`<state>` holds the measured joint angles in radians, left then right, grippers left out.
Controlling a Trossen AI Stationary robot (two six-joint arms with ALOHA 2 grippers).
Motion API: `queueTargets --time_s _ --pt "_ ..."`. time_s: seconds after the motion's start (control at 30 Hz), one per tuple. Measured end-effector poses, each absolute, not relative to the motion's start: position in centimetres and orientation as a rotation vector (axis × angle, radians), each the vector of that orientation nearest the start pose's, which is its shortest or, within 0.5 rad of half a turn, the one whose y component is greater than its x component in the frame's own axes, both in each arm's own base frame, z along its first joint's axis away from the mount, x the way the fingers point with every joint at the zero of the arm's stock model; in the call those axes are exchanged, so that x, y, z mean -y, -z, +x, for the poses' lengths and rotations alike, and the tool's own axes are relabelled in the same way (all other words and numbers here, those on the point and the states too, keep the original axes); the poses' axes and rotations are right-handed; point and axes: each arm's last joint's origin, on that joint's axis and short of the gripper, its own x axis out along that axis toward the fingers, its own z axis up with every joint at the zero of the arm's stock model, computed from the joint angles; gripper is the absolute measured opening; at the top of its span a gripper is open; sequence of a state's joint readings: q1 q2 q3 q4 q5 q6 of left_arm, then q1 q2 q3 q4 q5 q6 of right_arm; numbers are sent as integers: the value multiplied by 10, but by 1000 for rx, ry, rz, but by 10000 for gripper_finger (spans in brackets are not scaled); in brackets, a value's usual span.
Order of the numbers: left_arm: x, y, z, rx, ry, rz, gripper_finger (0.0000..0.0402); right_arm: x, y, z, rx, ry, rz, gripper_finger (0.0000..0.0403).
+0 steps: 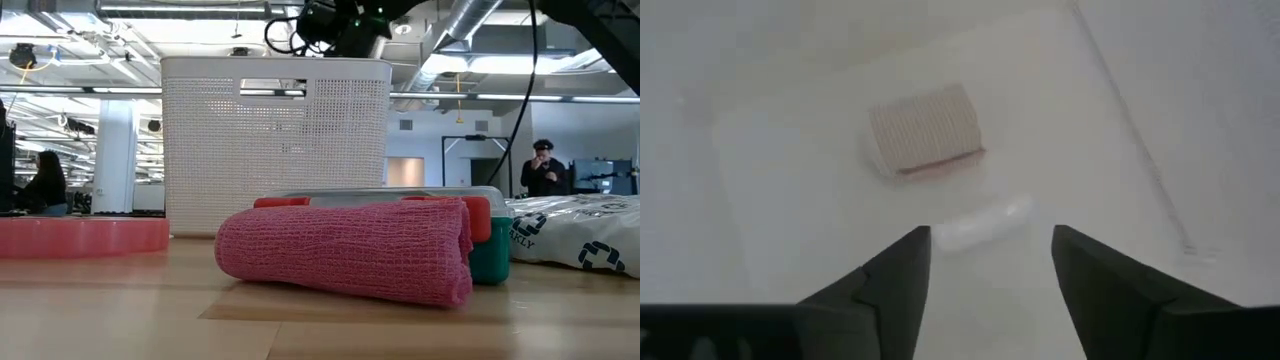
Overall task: Pick & place medical supplies in basket/bin
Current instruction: Put the pink bandage into the white bin
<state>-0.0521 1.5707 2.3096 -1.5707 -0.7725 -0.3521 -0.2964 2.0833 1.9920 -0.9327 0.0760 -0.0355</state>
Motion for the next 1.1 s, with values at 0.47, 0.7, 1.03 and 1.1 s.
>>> queueTargets --time_s 0.47,0.7,1.03,1.1 --pt "-5 -510 222 -667 -709 -37 176 40 -409 396 -885 134 23 192" --pt "8 -510 222 -654 -660 -67 176 -44 -407 371 -1073 -19 90 199" --pt "29 -510 221 -625 -605 -117 176 -189 -354 383 -1121 -236 19 200" --pt "32 -508 221 -622 -607 -124 176 -211 -339 386 -1122 -261 6 200"
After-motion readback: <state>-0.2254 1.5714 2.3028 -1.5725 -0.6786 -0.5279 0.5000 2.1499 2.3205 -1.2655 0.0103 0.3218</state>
